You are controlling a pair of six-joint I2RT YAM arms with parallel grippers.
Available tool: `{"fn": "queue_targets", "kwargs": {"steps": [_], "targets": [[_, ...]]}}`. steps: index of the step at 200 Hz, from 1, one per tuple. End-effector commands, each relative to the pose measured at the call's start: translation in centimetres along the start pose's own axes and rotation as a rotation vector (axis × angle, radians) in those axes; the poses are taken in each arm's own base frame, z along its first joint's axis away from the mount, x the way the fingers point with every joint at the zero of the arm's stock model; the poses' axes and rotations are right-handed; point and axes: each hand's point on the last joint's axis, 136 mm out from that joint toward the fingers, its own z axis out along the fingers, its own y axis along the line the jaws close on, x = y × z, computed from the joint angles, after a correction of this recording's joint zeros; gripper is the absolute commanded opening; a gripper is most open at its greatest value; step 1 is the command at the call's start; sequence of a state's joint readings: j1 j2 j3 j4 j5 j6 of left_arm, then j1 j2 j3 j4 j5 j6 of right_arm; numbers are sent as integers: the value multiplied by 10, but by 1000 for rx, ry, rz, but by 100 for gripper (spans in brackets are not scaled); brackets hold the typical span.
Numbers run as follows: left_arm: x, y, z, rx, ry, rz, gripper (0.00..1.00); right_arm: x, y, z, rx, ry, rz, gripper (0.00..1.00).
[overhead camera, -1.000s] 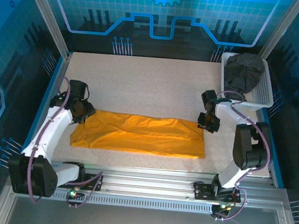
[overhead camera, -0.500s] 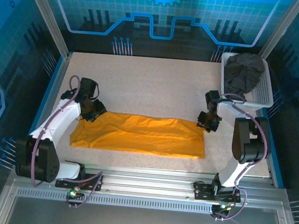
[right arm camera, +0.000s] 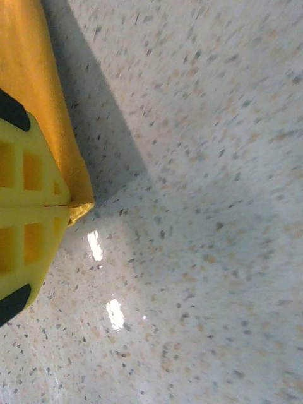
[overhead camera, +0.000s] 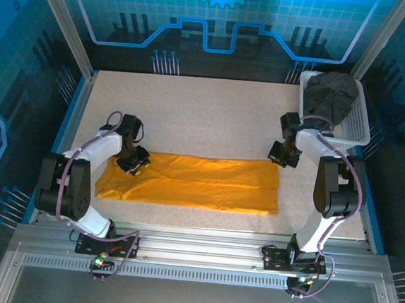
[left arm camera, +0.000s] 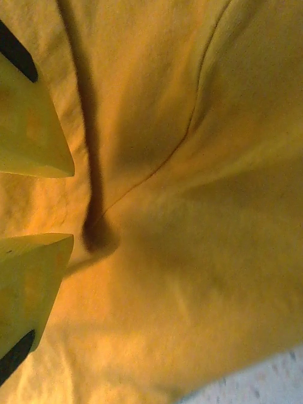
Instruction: Fold and stack the t-shirts
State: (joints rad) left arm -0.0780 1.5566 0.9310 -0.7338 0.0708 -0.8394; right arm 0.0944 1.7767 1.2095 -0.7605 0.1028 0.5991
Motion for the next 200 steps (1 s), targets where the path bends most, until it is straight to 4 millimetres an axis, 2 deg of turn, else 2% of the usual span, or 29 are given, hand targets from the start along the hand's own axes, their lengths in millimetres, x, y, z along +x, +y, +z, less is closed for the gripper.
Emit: {"fn": "queue_targets", "kwargs": {"steps": [1,21,50,61,69,74,95,120,141,168,200], "targets": [[1,8,7,-44,0,-6,29,-7,-9,-2,57,25,-41,0],[-4,7,1,-50,-30,3,29,-4,-10,5,76,78,-54,0],[-21,3,-22,-63,-123,39,32,6,-14,14,100,126,-44,0],[-27,1,-30,-68,-152,55,34,8,-19,15,121,130,-36,10],[-32,1,-35,-74,-170,59,35,8,-22,14,140,130,-32,23],[-35,2,-38,-77,-180,59,35,7,-25,13,153,125,-31,28],[-50,10,-48,-84,-206,46,38,-2,-28,2,174,76,-38,39],[-74,29,-57,-71,-227,-13,42,-10,-22,-23,159,-3,-59,42],[-97,30,-60,15,-243,-22,45,1,-3,-31,118,-15,-98,42],[-122,25,-54,68,-250,8,48,28,27,-19,32,42,-118,39],[-135,20,-30,129,-193,-1,46,41,29,4,56,114,-85,37]]}}
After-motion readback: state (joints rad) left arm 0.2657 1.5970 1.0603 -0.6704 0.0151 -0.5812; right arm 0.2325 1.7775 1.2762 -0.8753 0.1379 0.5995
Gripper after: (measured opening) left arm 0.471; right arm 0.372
